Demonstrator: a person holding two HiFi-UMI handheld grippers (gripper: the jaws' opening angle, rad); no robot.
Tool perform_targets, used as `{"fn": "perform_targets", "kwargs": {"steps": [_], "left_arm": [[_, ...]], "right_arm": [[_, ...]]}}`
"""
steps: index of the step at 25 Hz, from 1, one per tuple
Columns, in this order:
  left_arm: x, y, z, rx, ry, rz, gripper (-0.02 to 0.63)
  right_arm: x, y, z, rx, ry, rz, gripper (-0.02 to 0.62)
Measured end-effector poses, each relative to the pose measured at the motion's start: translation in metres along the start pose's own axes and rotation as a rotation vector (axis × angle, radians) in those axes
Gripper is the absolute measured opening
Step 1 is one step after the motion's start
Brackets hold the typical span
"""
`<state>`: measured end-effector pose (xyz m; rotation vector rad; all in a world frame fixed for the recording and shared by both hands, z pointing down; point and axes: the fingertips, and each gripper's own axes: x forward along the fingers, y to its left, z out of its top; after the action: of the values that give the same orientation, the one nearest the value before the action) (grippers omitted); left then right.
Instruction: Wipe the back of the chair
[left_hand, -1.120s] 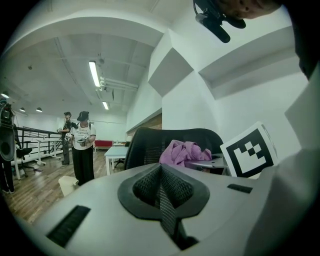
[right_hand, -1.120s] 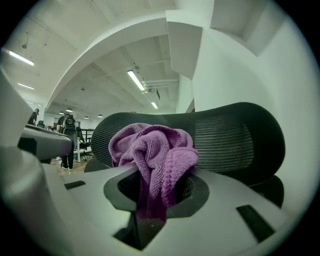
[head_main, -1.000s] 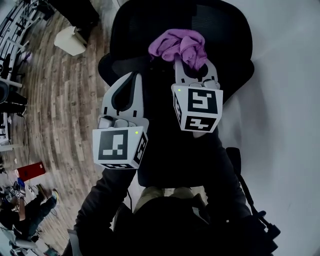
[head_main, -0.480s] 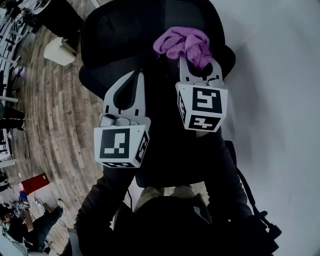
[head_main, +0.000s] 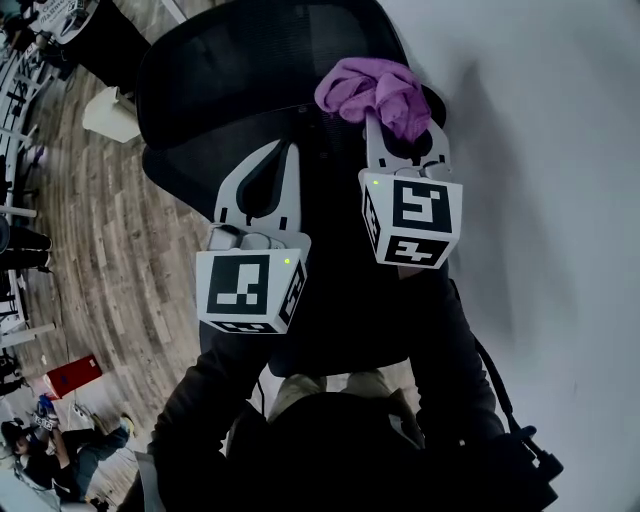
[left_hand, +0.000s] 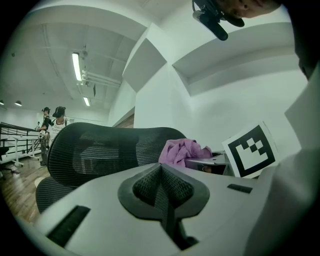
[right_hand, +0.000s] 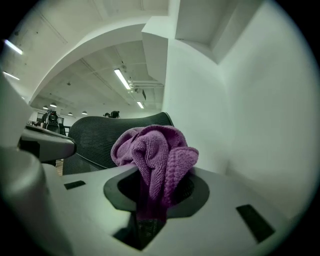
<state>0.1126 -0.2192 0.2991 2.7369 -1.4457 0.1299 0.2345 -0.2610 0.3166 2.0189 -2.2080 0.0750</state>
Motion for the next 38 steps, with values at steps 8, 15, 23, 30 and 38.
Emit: {"fn": "perform_targets", "kwargs": {"steps": [8, 15, 23, 30, 38], "left_arm": [[0.014, -0.027, 0.017, 0.001, -0.012, -0.038, 0.008], [0.024, -0.051, 0.011, 0.001, -0.011, -0.08, 0.008], [0.021, -0.11, 0.031, 0.007, -0.043, -0.156, 0.008], [-0.003, -0.151, 0.043, 0.031, -0.07, -0.19, 0.008], [-0.036, -0.175, -0.017, 0.012, 0.009, -0.167, 0.008]], "right_arm": [[-0.013, -0.021, 0.01, -0.013, 0.004, 0.001, 0.098], [-0.026, -0.07, 0.008, 0.014, -0.01, -0.101, 0.098], [-0.082, -0.111, 0.038, -0.009, -0.076, -0.159, 0.098], [-0.138, -0.096, 0.041, -0.017, -0.104, -0.129, 0.098], [-0.2, -0.059, -0.022, 0.007, -0.04, -0.04, 0.1]]}}
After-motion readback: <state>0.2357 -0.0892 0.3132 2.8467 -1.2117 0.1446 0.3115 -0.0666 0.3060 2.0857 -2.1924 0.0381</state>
